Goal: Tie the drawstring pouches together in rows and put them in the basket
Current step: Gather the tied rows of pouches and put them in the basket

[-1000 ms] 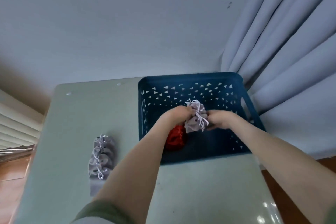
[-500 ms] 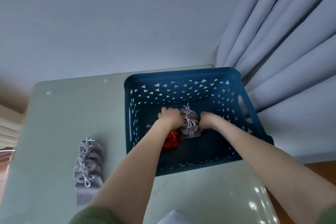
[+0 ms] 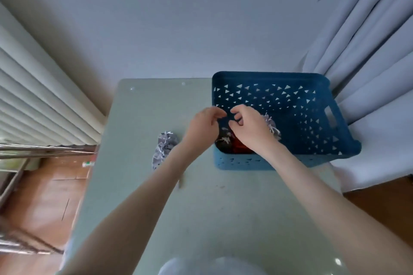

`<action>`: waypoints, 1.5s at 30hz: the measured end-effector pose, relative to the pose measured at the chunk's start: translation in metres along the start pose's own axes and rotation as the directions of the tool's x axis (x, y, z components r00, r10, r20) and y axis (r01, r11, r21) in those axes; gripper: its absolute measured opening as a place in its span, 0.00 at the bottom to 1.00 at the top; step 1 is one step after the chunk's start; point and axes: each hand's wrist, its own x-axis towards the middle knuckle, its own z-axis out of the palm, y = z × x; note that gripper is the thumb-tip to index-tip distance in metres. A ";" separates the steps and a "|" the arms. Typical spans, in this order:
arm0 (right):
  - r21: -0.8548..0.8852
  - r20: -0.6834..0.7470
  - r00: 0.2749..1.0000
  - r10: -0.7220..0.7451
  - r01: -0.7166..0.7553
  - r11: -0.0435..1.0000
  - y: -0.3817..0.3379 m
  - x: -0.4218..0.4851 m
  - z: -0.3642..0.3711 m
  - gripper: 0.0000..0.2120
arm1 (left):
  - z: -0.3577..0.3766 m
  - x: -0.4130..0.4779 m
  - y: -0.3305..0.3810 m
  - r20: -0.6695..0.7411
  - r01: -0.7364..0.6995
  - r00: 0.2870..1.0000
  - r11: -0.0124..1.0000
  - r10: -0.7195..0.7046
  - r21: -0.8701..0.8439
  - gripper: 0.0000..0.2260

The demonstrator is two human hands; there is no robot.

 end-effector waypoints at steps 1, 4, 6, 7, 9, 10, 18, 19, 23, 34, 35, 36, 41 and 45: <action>0.026 -0.008 0.999 -0.048 0.048 0.999 -0.013 -0.003 0.009 0.16 | -0.012 -0.009 -0.011 -0.048 0.021 0.999 0.999 -0.023 -0.037 0.22; 0.119 0.016 0.986 -0.164 0.161 0.980 -0.051 -0.013 0.045 0.18 | -0.046 -0.039 -0.056 -0.088 0.169 0.979 0.972 -0.185 -0.163 0.22; 0.163 0.032 0.975 -0.221 0.213 0.963 -0.064 -0.017 0.072 0.19 | -0.060 -0.059 -0.087 -0.055 0.302 0.947 0.936 -0.316 -0.180 0.25; 0.177 0.043 0.969 -0.245 0.234 0.956 -0.067 -0.019 0.083 0.19 | -0.063 -0.068 -0.102 -0.020 0.352 0.934 0.928 -0.357 -0.119 0.30; 0.218 0.135 0.956 -0.259 0.226 0.949 -0.070 -0.021 0.111 0.19 | -0.067 -0.087 -0.141 0.098 0.468 0.874 0.879 -0.476 0.094 0.36; 0.232 0.209 0.950 -0.232 0.183 0.955 -0.067 -0.022 0.123 0.20 | -0.064 -0.094 -0.161 0.131 0.498 0.840 0.844 -0.527 0.200 0.36; 0.177 0.511 0.835 0.202 -0.333 0.926 -0.011 0.009 0.202 0.43 | -0.032 -0.093 -0.233 0.142 0.437 0.834 0.796 -0.533 0.419 0.51; 0.241 0.503 0.836 0.220 -0.380 0.893 -0.010 0.017 0.206 0.43 | -0.027 -0.089 -0.235 0.138 0.420 0.844 0.800 -0.517 0.429 0.54; 0.441 0.437 0.877 0.203 -0.405 0.801 -0.013 0.060 0.224 0.42 | -0.013 -0.071 -0.247 0.112 0.404 0.855 0.786 -0.506 0.467 0.57; 0.252 0.474 0.880 0.026 -0.163 0.954 0.002 0.085 0.248 0.17 | 0.009 -0.061 -0.264 0.007 0.383 0.906 0.829 -0.422 0.408 0.49; 0.265 0.502 0.865 0.005 -0.159 0.951 0.005 0.083 0.244 0.16 | 0.011 -0.063 -0.264 -0.005 0.364 0.919 0.847 -0.394 0.388 0.47; 0.272 0.540 0.841 0.006 -0.182 0.945 0.008 0.080 0.241 0.15 | 0.013 -0.065 -0.265 -0.014 0.337 0.934 0.868 -0.357 0.365 0.47; 0.371 0.630 0.777 0.013 -0.316 0.873 0.006 0.059 0.222 0.12 | 0.013 -0.070 -0.244 0.020 0.320 0.947 0.945 -0.322 0.072 0.43; 0.495 0.593 0.805 -0.003 -0.362 0.790 -0.006 0.039 0.200 0.12 | -0.003 -0.073 -0.226 0.069 0.277 0.960 0.957 -0.272 -0.089 0.41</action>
